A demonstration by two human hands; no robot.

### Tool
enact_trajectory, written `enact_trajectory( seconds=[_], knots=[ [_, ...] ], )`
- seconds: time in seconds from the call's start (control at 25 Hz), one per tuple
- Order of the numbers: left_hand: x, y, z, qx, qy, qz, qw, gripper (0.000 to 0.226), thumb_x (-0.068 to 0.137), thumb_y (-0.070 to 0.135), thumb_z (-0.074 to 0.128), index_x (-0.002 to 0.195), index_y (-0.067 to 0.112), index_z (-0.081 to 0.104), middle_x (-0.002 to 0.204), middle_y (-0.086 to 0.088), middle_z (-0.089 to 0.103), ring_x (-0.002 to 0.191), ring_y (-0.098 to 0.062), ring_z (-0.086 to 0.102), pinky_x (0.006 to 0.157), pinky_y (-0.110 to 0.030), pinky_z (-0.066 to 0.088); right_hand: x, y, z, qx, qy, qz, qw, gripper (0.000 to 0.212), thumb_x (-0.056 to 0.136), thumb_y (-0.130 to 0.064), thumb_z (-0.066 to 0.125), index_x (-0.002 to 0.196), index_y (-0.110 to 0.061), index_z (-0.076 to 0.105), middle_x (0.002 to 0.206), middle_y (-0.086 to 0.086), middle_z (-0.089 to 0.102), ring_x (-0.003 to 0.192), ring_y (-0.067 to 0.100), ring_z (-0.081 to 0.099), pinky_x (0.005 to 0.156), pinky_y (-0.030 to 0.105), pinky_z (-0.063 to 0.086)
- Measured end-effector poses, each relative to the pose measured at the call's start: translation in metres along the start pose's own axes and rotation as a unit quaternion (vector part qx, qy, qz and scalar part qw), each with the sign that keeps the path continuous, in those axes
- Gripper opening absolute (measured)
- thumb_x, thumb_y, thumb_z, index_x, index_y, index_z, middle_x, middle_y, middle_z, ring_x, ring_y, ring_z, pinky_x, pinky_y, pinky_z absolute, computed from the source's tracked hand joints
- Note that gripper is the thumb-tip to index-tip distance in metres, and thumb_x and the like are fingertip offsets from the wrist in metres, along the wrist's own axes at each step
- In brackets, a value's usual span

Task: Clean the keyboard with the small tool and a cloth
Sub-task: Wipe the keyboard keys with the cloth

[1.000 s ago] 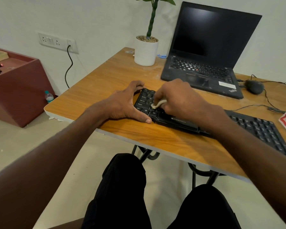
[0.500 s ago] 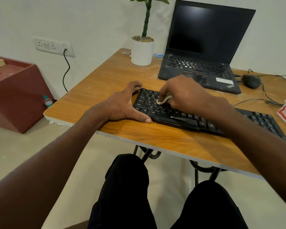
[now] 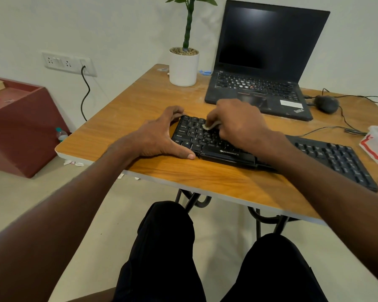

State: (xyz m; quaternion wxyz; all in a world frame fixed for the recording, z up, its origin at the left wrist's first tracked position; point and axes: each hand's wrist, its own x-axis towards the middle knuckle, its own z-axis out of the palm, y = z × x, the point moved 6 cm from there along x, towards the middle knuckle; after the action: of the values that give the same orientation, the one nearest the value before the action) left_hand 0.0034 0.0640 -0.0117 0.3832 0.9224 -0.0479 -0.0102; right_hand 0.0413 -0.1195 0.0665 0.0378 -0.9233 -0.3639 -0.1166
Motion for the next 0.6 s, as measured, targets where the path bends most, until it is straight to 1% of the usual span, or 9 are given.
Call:
enact_trajectory(
  seconds=[0.08,0.16,0.24,0.32,0.4,0.44,0.48,0.56,0.6],
  knots=[
    [0.0,0.0,0.0,0.007,-0.002,-0.003,1.0,0.138,0.038,0.086,0.089,0.152,0.047,0.021,0.163,0.015,0.04,0.147,-0.013,0.042,0.124,-0.048,0.036,-0.014,0.017,-0.005,-0.017,-0.014,0.017,1.0,0.033,0.09,-0.009,0.071,0.112,-0.033,0.078,0.117,-0.002,0.065,0.104,0.028,0.065,0.076,0.042,0.055],
    [0.0,-0.001,0.0,0.008,0.0,-0.002,1.0,0.139,0.038,0.088,0.088,0.152,0.046,0.021,0.162,0.016,0.04,0.147,-0.013,0.041,0.125,-0.048,0.034,-0.024,0.025,-0.01,-0.03,-0.017,0.034,0.999,0.032,0.09,-0.01,0.071,0.11,-0.034,0.078,0.116,-0.001,0.069,0.1,0.029,0.067,0.071,0.038,0.05],
    [0.0,-0.001,0.001,0.008,0.002,-0.001,1.0,0.138,0.038,0.087,0.089,0.151,0.047,0.021,0.161,0.015,0.041,0.148,-0.013,0.04,0.126,-0.048,0.033,-0.025,0.016,-0.013,-0.012,0.016,0.027,0.999,0.029,0.09,-0.013,0.07,0.107,-0.034,0.079,0.109,-0.002,0.072,0.093,0.025,0.068,0.067,0.033,0.047],
    [0.0,0.0,0.001,0.008,0.004,0.0,1.0,0.137,0.038,0.087,0.089,0.15,0.047,0.021,0.161,0.014,0.041,0.149,-0.013,0.04,0.126,-0.048,0.034,-0.022,0.001,-0.012,0.028,0.047,-0.002,0.999,0.028,0.09,-0.015,0.071,0.107,-0.035,0.079,0.103,-0.005,0.072,0.092,0.021,0.067,0.068,0.036,0.054],
    [0.0,0.0,0.001,0.005,0.004,-0.003,1.0,0.137,0.038,0.087,0.089,0.15,0.048,0.021,0.161,0.014,0.041,0.149,-0.013,0.04,0.125,-0.048,0.034,-0.024,-0.005,-0.003,0.035,0.038,-0.043,0.998,0.03,0.091,-0.014,0.071,0.11,-0.036,0.078,0.103,-0.007,0.067,0.096,0.02,0.064,0.073,0.041,0.057],
    [0.0,0.0,0.0,0.002,0.004,-0.004,1.0,0.137,0.038,0.087,0.09,0.15,0.048,0.021,0.161,0.014,0.041,0.149,-0.013,0.04,0.125,-0.049,0.034,-0.026,-0.001,0.0,0.036,0.027,-0.057,0.997,0.03,0.091,-0.014,0.072,0.111,-0.036,0.078,0.101,-0.008,0.064,0.096,0.019,0.062,0.071,0.04,0.056],
    [0.0,-0.001,0.0,0.0,0.002,-0.003,1.0,0.137,0.038,0.087,0.089,0.15,0.048,0.021,0.161,0.015,0.041,0.149,-0.014,0.04,0.125,-0.049,0.034,-0.029,0.004,0.001,0.039,0.019,-0.065,0.997,0.029,0.092,-0.014,0.072,0.11,-0.036,0.078,0.099,-0.01,0.062,0.094,0.016,0.059,0.067,0.035,0.052],
    [0.0,-0.001,0.0,0.001,-0.002,-0.004,1.0,0.137,0.038,0.087,0.089,0.15,0.049,0.021,0.161,0.016,0.041,0.149,-0.015,0.04,0.125,-0.05,0.034,-0.036,0.017,-0.002,0.037,-0.003,-0.073,0.997,0.029,0.092,-0.016,0.073,0.109,-0.038,0.078,0.094,-0.013,0.058,0.088,0.012,0.055,0.06,0.027,0.04],
    [0.0,-0.001,0.001,0.003,-0.003,-0.003,1.0,0.136,0.038,0.087,0.089,0.15,0.05,0.021,0.161,0.017,0.041,0.148,-0.015,0.04,0.125,-0.051,0.034,-0.038,0.022,-0.004,0.032,-0.014,-0.072,0.997,0.029,0.091,-0.016,0.074,0.109,-0.039,0.078,0.094,-0.014,0.058,0.088,0.011,0.055,0.059,0.026,0.037]
  ],
)
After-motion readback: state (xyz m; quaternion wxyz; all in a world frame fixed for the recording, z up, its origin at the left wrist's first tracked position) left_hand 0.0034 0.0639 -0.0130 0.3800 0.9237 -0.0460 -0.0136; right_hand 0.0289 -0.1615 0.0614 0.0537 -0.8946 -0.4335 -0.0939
